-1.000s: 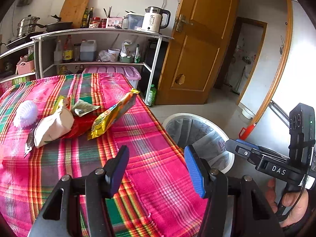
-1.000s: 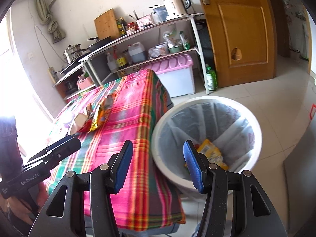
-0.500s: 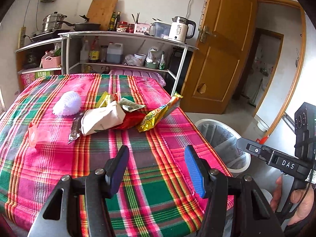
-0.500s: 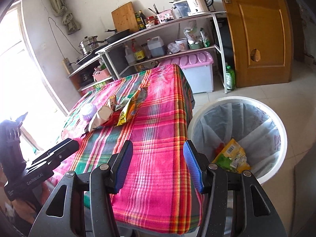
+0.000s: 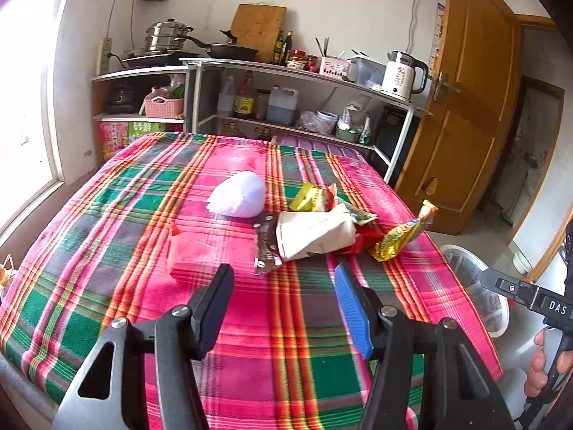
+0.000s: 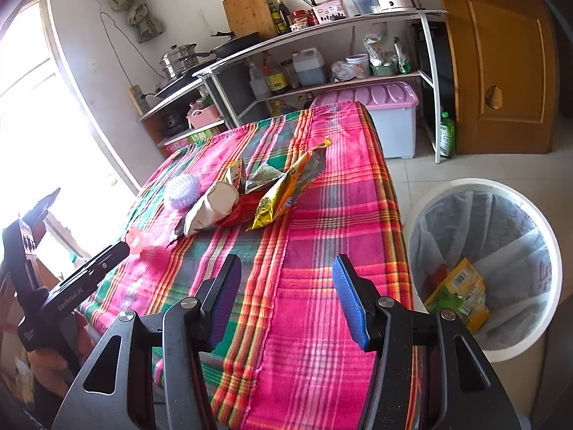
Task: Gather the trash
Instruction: 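Move both tools back over the table toward the remaining wrappers, then grasp the gold candy wrapper with the right tool while the left tool grasps the clear cup, then carry the gold wrapper and clear cup over the white trash bin, then open the right tool then the left tool to drop wrapper and cup into bin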
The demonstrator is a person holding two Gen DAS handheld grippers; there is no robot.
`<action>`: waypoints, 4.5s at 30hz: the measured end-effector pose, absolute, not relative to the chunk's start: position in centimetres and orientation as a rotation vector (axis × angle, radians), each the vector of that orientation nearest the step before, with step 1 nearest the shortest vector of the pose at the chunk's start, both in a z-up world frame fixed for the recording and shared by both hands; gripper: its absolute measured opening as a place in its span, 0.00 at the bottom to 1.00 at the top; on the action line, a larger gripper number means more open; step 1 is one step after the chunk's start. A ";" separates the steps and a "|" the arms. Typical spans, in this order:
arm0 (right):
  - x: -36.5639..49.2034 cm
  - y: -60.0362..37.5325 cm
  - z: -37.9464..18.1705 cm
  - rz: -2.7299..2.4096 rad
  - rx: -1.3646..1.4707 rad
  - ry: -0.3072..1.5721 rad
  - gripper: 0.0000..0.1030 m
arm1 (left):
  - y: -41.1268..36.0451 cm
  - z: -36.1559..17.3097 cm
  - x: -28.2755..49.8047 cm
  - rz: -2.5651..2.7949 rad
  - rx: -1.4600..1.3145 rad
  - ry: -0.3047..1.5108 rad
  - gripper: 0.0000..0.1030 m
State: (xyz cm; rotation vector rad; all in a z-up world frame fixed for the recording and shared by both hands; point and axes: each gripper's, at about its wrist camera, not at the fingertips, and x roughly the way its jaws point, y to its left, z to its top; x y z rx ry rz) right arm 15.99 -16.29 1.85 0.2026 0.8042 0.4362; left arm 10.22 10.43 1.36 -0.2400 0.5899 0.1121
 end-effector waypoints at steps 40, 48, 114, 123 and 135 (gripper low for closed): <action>28.5 -11.7 -1.8 0.330 0.313 0.944 0.35 | 16.8 -2.8 16.5 0.241 -0.321 0.784 0.50; 27.6 -11.9 -1.3 0.352 0.292 0.920 0.14 | 16.3 -2.0 15.6 0.220 -0.314 0.732 0.50; 15.7 -33.4 0.8 0.124 0.423 0.768 0.10 | -12.0 3.1 18.9 -0.398 -0.087 0.649 0.50; 17.1 -35.8 -1.1 0.071 0.433 0.804 0.10 | -15.2 1.1 21.4 -0.439 -0.070 0.706 0.50; 18.6 -37.4 -3.6 0.028 0.453 0.879 0.31 | -16.9 -0.3 23.0 -0.462 -0.082 0.764 0.50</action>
